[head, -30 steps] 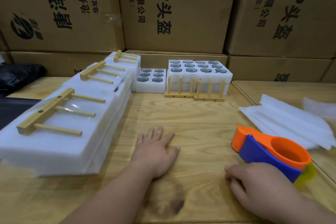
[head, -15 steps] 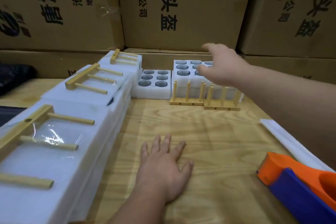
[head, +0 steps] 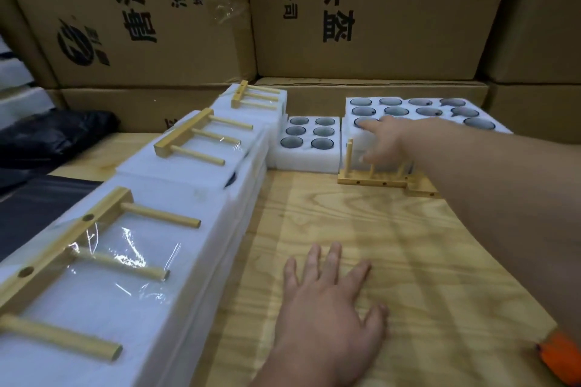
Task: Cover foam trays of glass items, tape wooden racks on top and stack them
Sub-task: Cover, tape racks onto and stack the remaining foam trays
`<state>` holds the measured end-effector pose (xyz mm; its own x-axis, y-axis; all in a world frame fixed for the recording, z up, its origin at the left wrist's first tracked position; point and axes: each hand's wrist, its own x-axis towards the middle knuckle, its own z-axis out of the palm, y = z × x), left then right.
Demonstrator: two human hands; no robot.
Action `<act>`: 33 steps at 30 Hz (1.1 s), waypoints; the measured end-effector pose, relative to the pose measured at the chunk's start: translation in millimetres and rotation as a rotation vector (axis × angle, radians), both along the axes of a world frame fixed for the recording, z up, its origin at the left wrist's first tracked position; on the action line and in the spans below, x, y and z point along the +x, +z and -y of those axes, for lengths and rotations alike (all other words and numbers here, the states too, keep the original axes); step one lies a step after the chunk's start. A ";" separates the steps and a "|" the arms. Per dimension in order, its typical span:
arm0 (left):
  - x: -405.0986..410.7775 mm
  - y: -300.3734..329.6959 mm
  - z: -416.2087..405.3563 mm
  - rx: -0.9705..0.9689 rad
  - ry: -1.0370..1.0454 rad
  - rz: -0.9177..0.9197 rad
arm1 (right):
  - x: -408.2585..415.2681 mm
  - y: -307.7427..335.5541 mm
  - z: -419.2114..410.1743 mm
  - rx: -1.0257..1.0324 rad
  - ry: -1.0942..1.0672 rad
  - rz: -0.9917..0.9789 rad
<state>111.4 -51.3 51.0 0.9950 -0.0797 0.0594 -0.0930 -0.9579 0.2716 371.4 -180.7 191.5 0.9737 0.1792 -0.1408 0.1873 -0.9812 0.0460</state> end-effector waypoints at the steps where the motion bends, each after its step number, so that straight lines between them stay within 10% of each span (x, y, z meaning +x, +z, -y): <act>1: -0.1 0.0 -0.1 -0.001 -0.001 -0.003 | -0.2 -1.5 0.3 0.000 0.001 0.017; 33: -0.6 1.8 -1.3 0.000 0.004 -0.018 | -29.4 87.7 40.8 0.058 0.246 0.792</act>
<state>110.8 -50.0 52.7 0.9963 -0.0757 0.0412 -0.0842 -0.9582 0.2735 342.0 -221.6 279.2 0.7123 0.3862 0.5860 0.3306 -0.9212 0.2052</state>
